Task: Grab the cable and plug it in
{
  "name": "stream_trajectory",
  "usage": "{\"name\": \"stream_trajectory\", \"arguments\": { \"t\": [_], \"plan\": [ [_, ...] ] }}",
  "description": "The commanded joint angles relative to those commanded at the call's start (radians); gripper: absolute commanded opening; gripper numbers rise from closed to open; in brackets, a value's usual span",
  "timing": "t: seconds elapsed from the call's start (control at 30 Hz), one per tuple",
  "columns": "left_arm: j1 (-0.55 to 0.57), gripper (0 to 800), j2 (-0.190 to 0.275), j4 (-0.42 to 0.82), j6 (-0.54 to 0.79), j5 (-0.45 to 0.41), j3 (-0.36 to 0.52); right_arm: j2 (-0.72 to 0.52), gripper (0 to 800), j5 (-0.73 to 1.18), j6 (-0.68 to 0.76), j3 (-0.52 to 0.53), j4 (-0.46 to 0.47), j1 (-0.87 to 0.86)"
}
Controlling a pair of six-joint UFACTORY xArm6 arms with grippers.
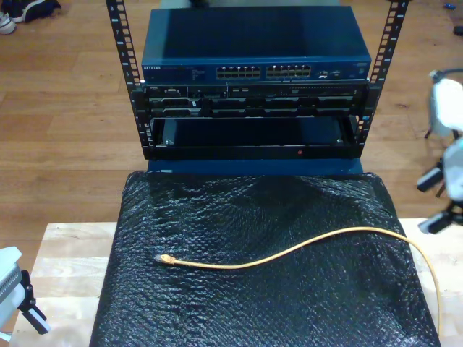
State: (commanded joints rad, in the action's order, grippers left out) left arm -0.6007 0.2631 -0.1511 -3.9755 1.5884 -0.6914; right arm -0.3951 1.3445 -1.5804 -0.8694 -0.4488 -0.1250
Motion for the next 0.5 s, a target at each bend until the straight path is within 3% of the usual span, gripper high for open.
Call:
{"name": "stream_trajectory", "arguments": {
  "t": [0.5],
  "plan": [
    [0.006, 799, -0.003, -0.038, -0.014, 0.000, 0.000, 0.015, 792, -0.160, 0.129, -0.008, 0.005, 0.249]
  ]
}}
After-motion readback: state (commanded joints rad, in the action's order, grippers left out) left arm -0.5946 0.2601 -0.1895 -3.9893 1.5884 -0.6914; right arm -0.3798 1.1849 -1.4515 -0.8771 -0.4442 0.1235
